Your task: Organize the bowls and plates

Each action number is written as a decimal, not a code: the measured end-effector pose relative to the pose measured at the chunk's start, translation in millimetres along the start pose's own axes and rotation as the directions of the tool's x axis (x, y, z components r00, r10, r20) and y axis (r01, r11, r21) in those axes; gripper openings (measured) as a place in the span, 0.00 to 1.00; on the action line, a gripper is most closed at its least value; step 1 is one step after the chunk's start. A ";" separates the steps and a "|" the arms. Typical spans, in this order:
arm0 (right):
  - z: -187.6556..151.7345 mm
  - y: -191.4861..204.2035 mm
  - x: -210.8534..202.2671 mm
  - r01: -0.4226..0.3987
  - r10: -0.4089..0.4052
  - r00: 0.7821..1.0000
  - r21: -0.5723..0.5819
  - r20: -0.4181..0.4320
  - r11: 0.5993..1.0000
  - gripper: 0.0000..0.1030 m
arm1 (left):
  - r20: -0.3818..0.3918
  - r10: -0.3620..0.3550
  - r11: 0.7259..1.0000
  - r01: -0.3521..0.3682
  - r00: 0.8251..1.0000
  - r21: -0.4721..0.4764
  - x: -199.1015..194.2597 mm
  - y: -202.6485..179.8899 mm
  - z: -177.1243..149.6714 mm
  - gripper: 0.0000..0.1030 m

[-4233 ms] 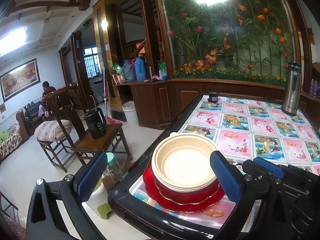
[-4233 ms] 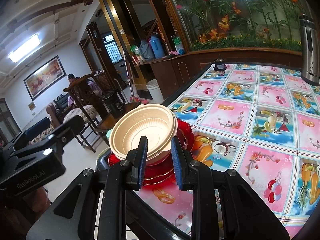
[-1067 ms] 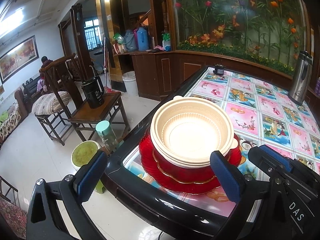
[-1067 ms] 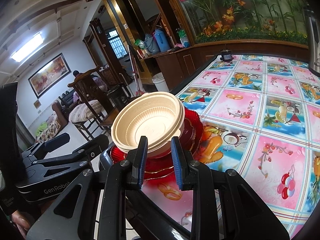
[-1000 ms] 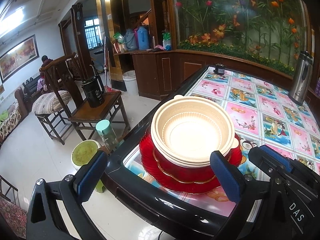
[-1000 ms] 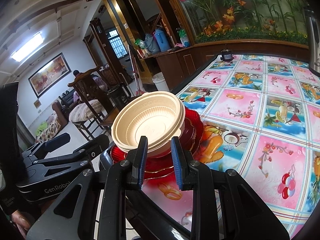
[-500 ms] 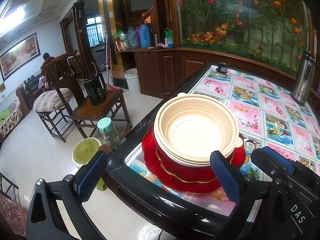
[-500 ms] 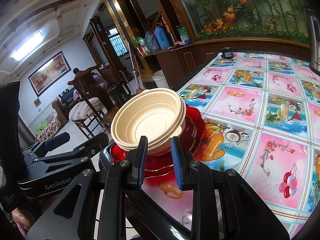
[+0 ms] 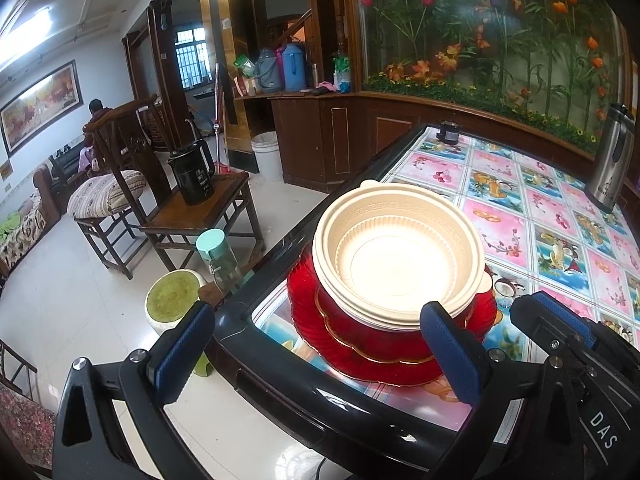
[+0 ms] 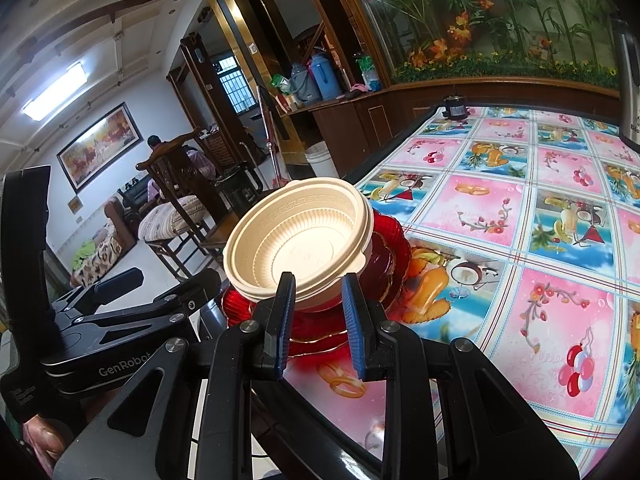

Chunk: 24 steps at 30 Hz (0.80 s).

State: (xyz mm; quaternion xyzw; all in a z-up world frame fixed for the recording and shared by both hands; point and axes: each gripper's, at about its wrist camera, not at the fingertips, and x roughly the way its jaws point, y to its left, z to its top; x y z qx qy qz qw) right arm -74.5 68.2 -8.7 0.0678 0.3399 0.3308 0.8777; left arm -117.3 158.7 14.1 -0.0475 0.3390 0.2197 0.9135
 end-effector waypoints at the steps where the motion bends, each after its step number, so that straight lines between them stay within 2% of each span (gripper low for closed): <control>1: 0.3 -0.1 -0.1 0.000 0.000 1.000 0.000 0.000 1.000 0.23 | 0.001 0.002 1.000 -0.002 1.000 0.000 0.0 0.0 0.0 1.00; 24: 3.2 1.0 0.0 -0.005 0.005 1.000 -0.010 0.004 1.000 0.23 | 0.004 0.010 1.000 -0.010 1.000 0.000 0.0 -1.6 -0.7 1.00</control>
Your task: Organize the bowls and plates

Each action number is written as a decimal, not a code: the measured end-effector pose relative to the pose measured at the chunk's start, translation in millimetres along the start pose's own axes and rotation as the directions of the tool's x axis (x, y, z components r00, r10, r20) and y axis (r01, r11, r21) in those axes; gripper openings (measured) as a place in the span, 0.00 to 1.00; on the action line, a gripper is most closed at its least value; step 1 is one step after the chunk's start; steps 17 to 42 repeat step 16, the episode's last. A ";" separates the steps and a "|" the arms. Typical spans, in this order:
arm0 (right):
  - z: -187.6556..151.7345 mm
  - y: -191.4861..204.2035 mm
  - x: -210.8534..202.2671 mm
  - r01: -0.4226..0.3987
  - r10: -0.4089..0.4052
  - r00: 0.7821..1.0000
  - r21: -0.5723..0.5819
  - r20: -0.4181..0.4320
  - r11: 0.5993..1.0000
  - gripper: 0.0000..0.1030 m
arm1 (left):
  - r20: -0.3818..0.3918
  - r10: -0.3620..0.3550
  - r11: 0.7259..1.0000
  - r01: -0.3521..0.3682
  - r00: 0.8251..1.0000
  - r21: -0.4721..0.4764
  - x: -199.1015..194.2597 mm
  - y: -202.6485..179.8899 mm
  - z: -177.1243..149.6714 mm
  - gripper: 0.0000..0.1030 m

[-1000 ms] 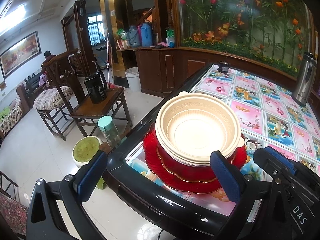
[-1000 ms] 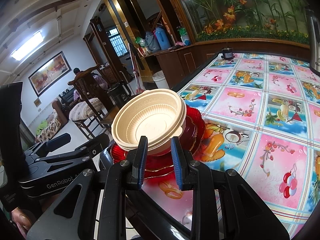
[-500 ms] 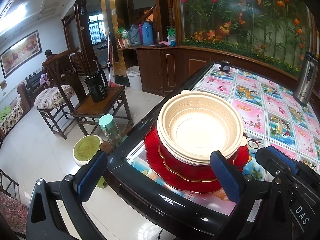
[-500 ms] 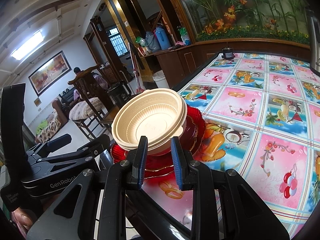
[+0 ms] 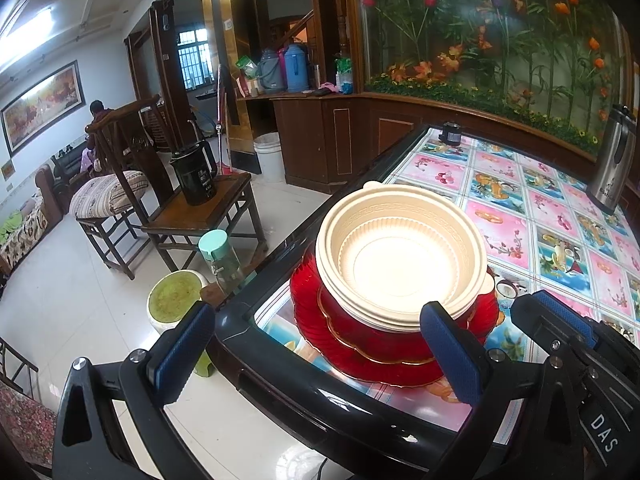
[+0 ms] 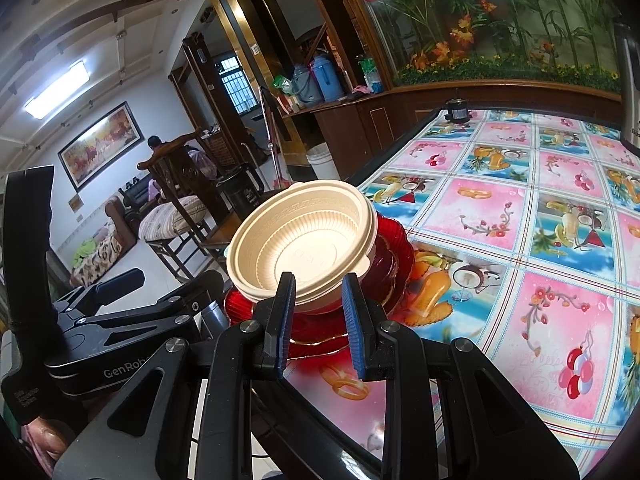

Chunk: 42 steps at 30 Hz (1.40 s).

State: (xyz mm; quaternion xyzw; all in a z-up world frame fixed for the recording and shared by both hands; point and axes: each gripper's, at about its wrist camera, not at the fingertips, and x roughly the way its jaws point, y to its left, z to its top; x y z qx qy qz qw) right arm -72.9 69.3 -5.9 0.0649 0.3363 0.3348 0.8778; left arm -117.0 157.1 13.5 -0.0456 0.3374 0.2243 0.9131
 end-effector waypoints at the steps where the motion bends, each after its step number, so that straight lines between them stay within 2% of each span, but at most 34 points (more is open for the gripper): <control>1: 0.1 0.1 0.5 0.000 0.000 1.000 -0.001 -0.001 1.000 0.23 | 0.000 0.001 1.000 -0.001 1.000 0.000 -0.1 -0.6 -0.3 1.00; 13: -2.3 -0.4 1.0 -0.003 0.003 1.000 -0.002 -0.014 1.000 0.23 | -0.011 0.024 1.000 -0.024 1.000 -0.009 3.8 4.2 -0.8 1.00; 42: -2.5 -0.6 0.9 -0.002 0.002 1.000 0.000 -0.013 1.000 0.23 | -0.013 0.019 1.000 -0.019 1.000 -0.008 3.9 4.2 -1.3 1.00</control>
